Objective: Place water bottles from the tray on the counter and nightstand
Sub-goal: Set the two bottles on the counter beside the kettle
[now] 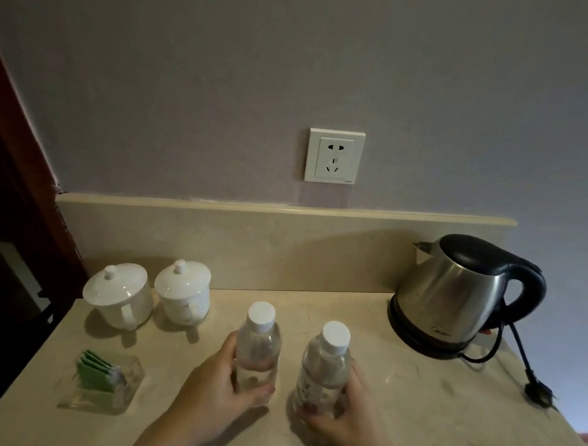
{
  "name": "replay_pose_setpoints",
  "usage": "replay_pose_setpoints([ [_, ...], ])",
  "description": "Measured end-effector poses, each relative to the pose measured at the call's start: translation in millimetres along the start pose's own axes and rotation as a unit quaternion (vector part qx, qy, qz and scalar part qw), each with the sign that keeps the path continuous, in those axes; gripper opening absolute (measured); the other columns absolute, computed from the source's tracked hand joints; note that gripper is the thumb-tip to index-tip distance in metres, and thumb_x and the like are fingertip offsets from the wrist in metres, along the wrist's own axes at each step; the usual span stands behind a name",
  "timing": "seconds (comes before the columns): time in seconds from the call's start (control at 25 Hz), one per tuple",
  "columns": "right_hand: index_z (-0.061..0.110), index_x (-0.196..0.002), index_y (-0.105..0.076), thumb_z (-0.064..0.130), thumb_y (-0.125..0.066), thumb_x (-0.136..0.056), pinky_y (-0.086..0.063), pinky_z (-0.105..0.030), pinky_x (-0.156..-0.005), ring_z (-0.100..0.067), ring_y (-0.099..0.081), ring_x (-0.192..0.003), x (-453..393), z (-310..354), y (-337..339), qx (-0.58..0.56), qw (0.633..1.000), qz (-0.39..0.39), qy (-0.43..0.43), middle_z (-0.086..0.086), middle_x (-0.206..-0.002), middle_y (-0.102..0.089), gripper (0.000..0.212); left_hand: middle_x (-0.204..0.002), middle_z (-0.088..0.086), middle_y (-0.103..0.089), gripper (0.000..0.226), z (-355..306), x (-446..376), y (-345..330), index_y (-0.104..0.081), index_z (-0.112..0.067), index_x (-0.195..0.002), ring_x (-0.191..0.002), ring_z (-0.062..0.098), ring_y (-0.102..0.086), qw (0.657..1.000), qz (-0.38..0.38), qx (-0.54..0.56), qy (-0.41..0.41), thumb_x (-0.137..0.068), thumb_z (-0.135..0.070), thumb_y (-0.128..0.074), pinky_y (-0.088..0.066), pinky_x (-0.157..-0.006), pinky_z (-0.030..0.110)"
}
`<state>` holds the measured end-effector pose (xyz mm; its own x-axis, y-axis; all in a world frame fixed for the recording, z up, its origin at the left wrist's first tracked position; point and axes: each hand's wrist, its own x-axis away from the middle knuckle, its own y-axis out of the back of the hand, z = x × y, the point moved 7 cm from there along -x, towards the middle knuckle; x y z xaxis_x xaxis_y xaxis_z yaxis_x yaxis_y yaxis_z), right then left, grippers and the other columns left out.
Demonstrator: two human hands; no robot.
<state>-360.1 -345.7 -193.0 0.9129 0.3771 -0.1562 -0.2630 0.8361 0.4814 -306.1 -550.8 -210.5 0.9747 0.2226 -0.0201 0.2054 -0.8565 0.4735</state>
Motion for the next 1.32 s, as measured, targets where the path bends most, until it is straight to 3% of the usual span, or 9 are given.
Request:
replay_pose_setpoints([
  [0.12, 0.037, -0.11, -0.06, 0.021, -0.088, -0.063, -0.059, -0.033, -0.086, -0.006, -0.068, -0.098, -18, -10, -5, -0.063, 0.993, 0.071, -0.065, 0.007, -0.107, -0.071, 0.057, -0.103, -0.041, -0.066, 0.073, -4, -12, -3, -0.035, -0.075, -0.111, -0.092, -0.009, -0.067, 0.998, -0.053, -0.02, -0.009, -0.048, -0.082, -0.071, -0.055, -0.079, 0.022],
  [0.28, 0.037, -0.122, -0.055, 0.014, -0.084, -0.074, -0.053, -0.01, -0.074, 0.005, -0.066, -0.102, -56, -25, -12, -0.096, 0.986, 0.117, -0.068, 0.016, -0.111, -0.072, 0.061, -0.103, -0.031, -0.069, 0.066, -12, -42, -10, -0.042, -0.061, -0.117, -0.091, -0.007, -0.067, 0.992, -0.122, -0.015, -0.025, -0.06, -0.07, -0.075, -0.059, -0.076, 0.025],
  [0.4, 0.04, -0.126, -0.049, 0.015, -0.077, -0.083, -0.051, -0.009, -0.077, 0.008, -0.064, -0.105, -81, -33, -13, -0.076, 0.99, 0.113, -0.043, 0.03, -0.113, -0.068, 0.057, -0.103, -0.023, -0.071, 0.07, -9, -68, -12, -0.046, -0.049, -0.122, -0.091, -0.002, -0.068, 0.987, -0.159, -0.023, -0.022, -0.062, -0.071, -0.074, -0.061, -0.075, 0.034],
  [0.52, 0.035, -0.13, -0.045, 0.018, -0.072, -0.089, -0.05, -0.017, -0.087, 0.003, -0.06, -0.111, -102, -38, -16, -0.054, 0.994, 0.095, -0.019, 0.018, -0.119, -0.064, 0.052, -0.101, -0.018, -0.071, 0.07, -4, -89, -11, -0.048, -0.044, -0.118, -0.089, 0.001, -0.068, 0.981, -0.19, -0.017, -0.025, -0.061, -0.069, -0.078, -0.06, -0.072, 0.038],
  [0.6, 0.029, -0.121, -0.05, 0.021, -0.075, -0.085, -0.047, -0.014, -0.083, 0.004, -0.056, -0.106, -116, -40, -15, -0.017, 0.998, 0.061, -0.007, 0.012, -0.118, -0.055, 0.045, -0.104, -0.009, -0.07, 0.073, -2, -101, -14, -0.049, -0.035, -0.118, -0.093, 0.011, -0.068, 0.978, -0.207, 0.001, -0.028, -0.059, -0.063, -0.082, -0.058, -0.075, 0.043],
  [0.68, 0.028, -0.115, -0.053, 0.012, -0.077, -0.082, -0.051, -0.014, -0.078, -0.001, -0.062, -0.103, -127, -48, -18, -0.052, 0.997, 0.052, -0.02, 0.011, -0.115, -0.062, 0.044, -0.107, -0.004, -0.069, 0.079, 1, -110, -16, -0.05, -0.027, -0.119, -0.097, 0.018, -0.067, 0.974, -0.225, 0.005, -0.022, -0.057, -0.062, -0.083, -0.057, -0.077, 0.046],
  [0.84, 0.024, -0.128, -0.048, 0.01, -0.077, -0.083, -0.052, -0.028, -0.094, -0.004, -0.065, -0.111, -139, -61, -21, -0.071, 0.995, 0.07, -0.03, 0.01, -0.122, -0.067, 0.055, -0.118, -0.003, -0.068, 0.088, 10, -115, -17, -0.044, -0.024, -0.129, -0.107, 0.019, -0.066, 0.972, -0.235, 0.025, -0.02, -0.059, -0.062, -0.083, -0.055, -0.085, 0.046],
  [1.16, 0.055, -0.113, -0.044, 0.013, -0.072, -0.087, -0.044, -0.004, -0.081, 0.017, -0.056, -0.107, -139, -56, -19, -0.024, 0.998, 0.049, -0.012, 0.029, -0.113, -0.059, 0.057, -0.112, -0.023, -0.057, 0.055, 4, -110, -10, -0.047, -0.055, -0.116, -0.104, 0.002, -0.062, 0.964, -0.257, 0.045, -0.057, -0.071, -0.047, -0.078, -0.055, -0.088, 0.032],
  [1.32, 0.061, -0.115, -0.04, 0.014, -0.069, -0.088, -0.045, -0.003, -0.08, 0.019, -0.055, -0.107, -137, -53, -22, -0.03, 0.999, 0.033, -0.009, 0.033, -0.117, -0.058, 0.061, -0.111, -0.003, -0.064, 0.069, 5, -108, -11, -0.049, -0.029, -0.124, -0.104, 0.017, -0.063, 0.962, -0.266, 0.026, -0.044, -0.067, -0.054, -0.08, -0.055, -0.087, 0.044],
])
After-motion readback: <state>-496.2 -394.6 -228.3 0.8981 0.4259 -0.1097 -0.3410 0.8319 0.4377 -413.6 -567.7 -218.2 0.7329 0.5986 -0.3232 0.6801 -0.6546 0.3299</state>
